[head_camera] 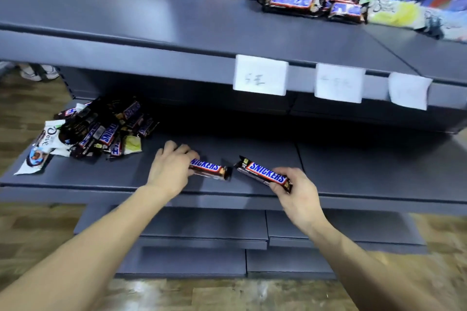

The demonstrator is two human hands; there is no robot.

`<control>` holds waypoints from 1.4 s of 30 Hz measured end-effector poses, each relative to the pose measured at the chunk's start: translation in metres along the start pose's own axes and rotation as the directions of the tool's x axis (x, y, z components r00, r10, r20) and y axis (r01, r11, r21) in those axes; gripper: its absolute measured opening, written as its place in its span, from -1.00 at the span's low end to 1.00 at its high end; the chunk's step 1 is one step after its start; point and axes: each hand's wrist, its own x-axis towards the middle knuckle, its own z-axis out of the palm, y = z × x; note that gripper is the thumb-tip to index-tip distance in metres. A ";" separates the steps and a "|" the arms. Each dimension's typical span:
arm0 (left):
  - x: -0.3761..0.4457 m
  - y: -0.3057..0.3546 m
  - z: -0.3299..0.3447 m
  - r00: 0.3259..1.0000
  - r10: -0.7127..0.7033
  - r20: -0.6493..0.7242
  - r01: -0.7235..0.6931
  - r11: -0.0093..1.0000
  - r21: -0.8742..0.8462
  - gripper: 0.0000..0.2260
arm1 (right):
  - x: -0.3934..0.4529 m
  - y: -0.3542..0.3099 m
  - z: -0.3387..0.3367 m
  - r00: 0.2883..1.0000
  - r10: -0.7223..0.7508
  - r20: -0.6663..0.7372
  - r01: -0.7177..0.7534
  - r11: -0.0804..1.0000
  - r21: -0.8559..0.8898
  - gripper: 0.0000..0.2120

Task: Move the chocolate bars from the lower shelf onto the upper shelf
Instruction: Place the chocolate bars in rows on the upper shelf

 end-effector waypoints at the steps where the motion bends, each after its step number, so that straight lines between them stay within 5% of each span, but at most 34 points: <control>1: -0.005 0.010 -0.002 1.000 0.020 -0.020 -0.020 1.000 -0.010 -0.71 | -0.004 0.001 -0.006 1.000 -0.014 -0.005 0.014 1.000 0.016 -0.74; 21: -0.132 0.275 -0.139 0.905 0.296 -0.306 -0.309 0.951 0.007 -0.72 | -0.103 0.052 -0.250 0.924 -0.352 -0.146 0.366 0.926 0.086 -0.71; 32: -0.087 0.366 -0.205 0.783 0.359 -0.509 -0.400 0.916 0.031 -0.70 | -0.080 0.054 -0.384 0.857 -0.416 -0.305 0.440 0.898 0.012 -0.70; 42: 0.009 0.429 -0.238 0.717 0.415 -0.560 -0.448 0.890 0.085 -0.69 | -0.001 0.078 -0.453 0.848 -0.436 -0.301 0.410 0.900 -0.148 -0.70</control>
